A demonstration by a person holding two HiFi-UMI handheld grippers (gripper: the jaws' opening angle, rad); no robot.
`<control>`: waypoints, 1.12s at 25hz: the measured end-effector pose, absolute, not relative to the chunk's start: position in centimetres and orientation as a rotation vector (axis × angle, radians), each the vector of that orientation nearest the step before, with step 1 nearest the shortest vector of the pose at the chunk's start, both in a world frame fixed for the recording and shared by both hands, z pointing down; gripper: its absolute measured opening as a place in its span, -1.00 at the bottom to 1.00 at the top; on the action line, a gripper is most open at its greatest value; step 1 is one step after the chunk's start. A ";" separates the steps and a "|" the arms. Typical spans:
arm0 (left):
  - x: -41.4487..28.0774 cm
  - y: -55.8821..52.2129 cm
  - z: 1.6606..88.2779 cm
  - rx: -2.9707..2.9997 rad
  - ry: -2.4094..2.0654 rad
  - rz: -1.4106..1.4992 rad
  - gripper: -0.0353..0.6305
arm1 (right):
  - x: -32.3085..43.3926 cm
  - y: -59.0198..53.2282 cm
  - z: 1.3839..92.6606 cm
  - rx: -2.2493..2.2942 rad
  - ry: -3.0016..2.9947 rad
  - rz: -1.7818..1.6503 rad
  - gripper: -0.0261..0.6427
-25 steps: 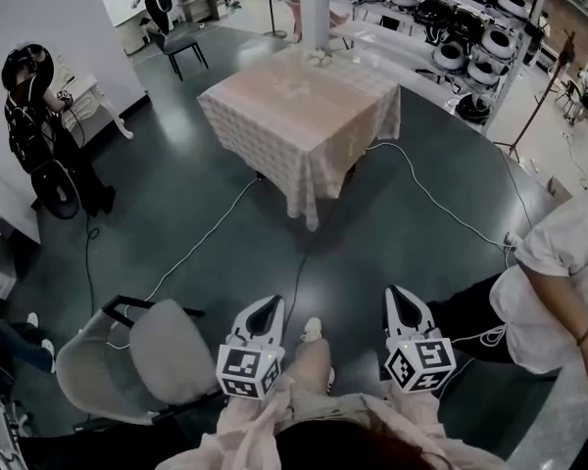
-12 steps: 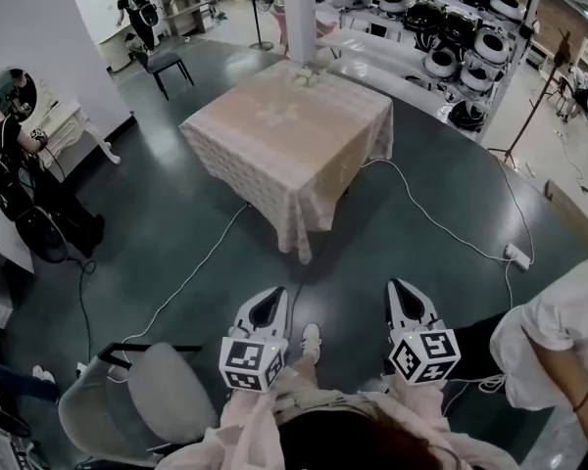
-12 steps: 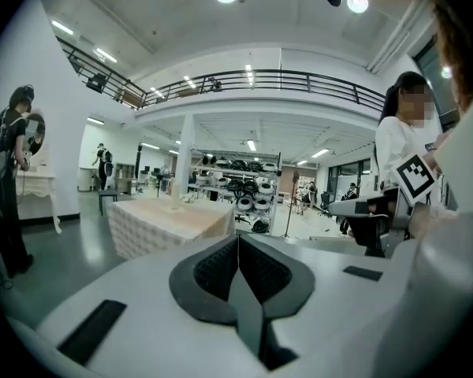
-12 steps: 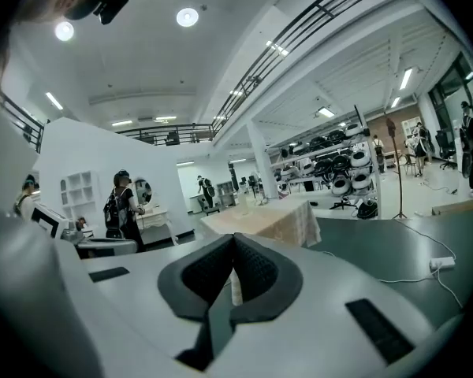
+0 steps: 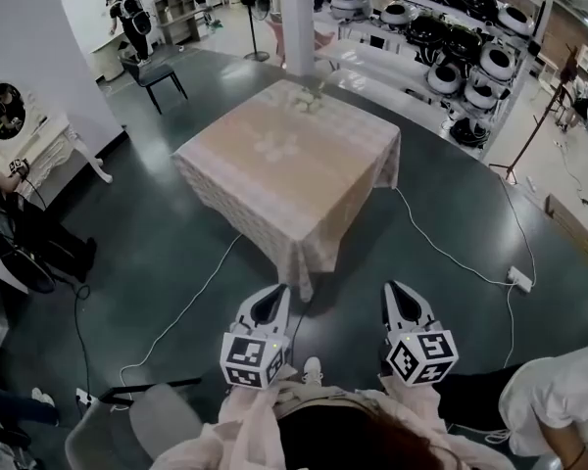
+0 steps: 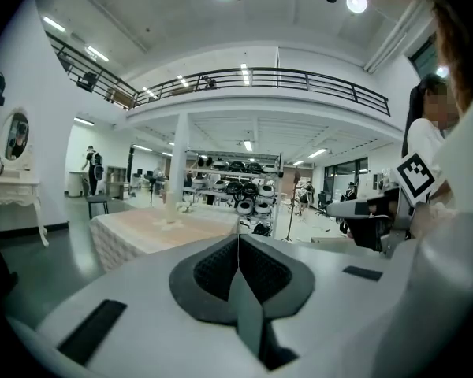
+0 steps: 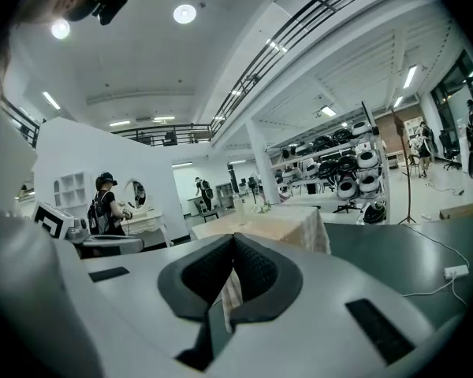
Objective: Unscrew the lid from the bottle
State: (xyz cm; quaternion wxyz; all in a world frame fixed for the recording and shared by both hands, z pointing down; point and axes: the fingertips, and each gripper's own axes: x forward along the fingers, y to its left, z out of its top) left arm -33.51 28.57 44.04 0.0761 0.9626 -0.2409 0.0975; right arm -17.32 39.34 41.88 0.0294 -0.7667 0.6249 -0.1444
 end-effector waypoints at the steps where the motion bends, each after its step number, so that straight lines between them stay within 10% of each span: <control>1: -33.1 27.6 44.2 2.887 -0.717 0.293 -0.81 | -16.9 38.3 42.1 -2.364 1.923 -0.449 -0.89; 28: -21.1 14.5 47.8 2.819 -0.705 0.370 -0.81 | -5.5 23.5 45.5 -2.340 1.974 -0.575 -0.89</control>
